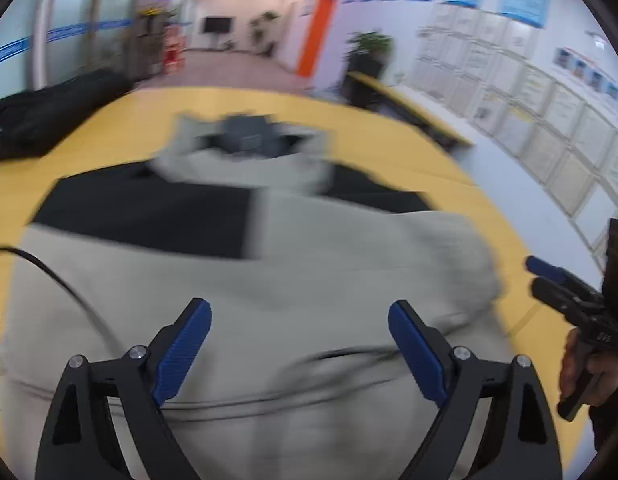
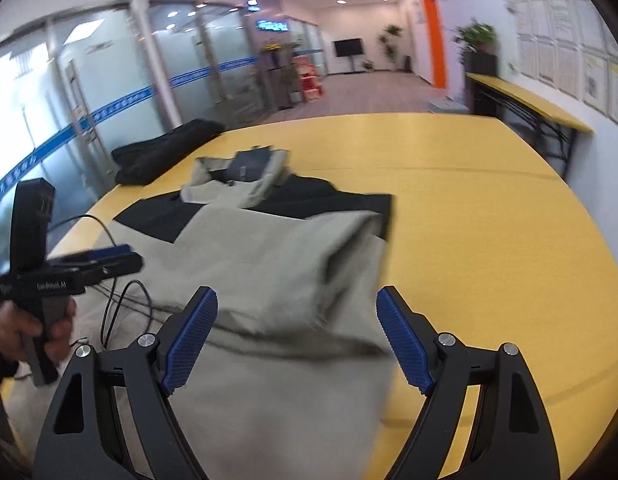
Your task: Fold clothes
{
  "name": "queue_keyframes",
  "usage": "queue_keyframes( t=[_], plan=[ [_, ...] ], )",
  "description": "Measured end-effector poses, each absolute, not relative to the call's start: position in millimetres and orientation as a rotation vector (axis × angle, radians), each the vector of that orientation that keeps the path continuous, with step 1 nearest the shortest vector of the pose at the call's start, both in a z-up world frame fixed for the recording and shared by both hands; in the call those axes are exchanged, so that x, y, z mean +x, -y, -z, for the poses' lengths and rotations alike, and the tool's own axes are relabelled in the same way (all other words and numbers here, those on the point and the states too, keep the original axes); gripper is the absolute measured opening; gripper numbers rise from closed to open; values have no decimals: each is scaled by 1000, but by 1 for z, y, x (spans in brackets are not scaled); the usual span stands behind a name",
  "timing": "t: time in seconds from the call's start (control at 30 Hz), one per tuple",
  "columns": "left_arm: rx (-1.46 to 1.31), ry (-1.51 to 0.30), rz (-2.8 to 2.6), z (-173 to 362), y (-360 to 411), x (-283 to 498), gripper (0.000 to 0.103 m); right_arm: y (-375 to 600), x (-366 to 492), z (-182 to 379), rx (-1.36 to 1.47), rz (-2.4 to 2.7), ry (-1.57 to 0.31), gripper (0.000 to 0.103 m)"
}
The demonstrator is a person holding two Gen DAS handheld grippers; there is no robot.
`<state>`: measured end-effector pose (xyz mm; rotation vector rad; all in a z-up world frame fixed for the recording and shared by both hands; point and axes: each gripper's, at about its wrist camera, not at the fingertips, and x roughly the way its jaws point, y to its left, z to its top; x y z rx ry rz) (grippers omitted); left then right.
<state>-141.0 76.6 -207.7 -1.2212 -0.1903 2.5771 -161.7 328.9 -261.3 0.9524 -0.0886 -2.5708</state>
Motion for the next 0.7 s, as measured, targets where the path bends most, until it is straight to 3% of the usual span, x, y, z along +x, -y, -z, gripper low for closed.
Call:
queue_keyframes(
  t=[0.13, 0.23, 0.43, 0.53, 0.6, 0.7],
  plan=[
    [-1404, 355, -2530, 254, 2, -162, 92, -292, -200, 307, 1097, 2550, 54, 77],
    [-1330, 246, -2500, 258, 2, -156, 92, -301, -206, 334, 1265, 2603, 33, 68],
    [-1164, 207, -2587, 229, 16, -150, 93, -321, -190, 299, 1294, 2695, 36, 69],
    [-1288, 227, -2559, 245, 28, -167, 97, -300, -189, 273, 1143, 2685, 30, 82],
    [-1312, 167, -2543, 257, 30, -163, 95, -281, -195, 283, 1158, 2620, 11, 82],
    [-1294, 50, -2542, 258, 26, -156, 95, -268, -198, 317, 1298, 2539, -12, 73]
  ],
)
